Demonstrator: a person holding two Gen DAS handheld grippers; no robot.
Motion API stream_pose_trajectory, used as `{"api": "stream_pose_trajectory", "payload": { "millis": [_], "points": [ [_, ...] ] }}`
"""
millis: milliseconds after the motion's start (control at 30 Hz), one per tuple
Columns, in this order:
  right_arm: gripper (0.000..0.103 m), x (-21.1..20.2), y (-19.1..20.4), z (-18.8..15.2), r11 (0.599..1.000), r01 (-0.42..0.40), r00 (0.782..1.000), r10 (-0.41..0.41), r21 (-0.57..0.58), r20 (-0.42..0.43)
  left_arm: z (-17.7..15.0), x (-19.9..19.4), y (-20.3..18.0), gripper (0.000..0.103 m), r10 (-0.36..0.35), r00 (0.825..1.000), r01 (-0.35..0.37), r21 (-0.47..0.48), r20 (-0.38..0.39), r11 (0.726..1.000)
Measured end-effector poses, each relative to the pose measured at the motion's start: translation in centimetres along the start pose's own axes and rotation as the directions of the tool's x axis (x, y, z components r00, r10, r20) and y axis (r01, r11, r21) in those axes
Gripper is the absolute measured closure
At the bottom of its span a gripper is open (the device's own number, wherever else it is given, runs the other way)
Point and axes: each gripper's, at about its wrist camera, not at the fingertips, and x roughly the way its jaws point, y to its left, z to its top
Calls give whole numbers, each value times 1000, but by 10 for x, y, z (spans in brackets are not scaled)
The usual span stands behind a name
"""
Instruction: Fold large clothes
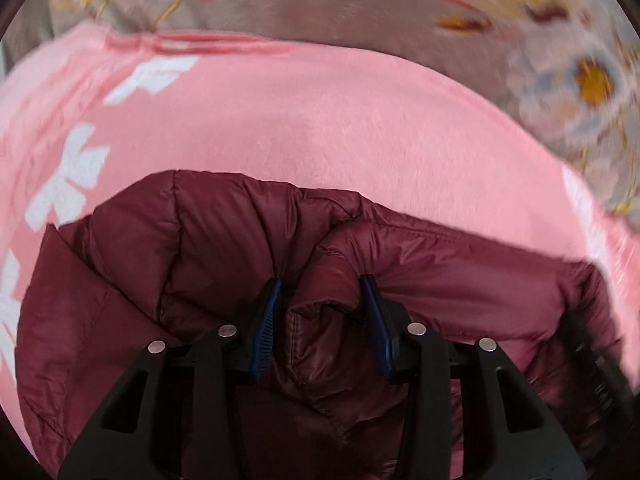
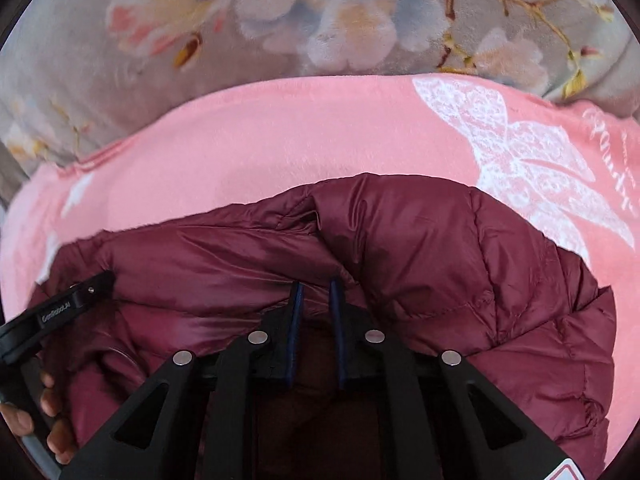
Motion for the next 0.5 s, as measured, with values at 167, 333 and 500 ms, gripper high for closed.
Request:
{"api": "stream_pose_trajectory", "payload": {
  "millis": [167, 333, 500],
  "points": [
    [94, 6, 14, -6, 992, 101, 995, -99, -77, 29, -9, 1, -1, 63, 16, 999, -17, 19, 49, 1000],
    [93, 6, 19, -7, 986, 132, 991, -129, -97, 36, -8, 3, -2, 63, 28, 998, -29, 23, 61, 999],
    [93, 8, 24, -8, 980, 162, 987, -159, -119, 40, -7, 4, -6, 62, 41, 997, -43, 31, 65, 999]
  ]
}}
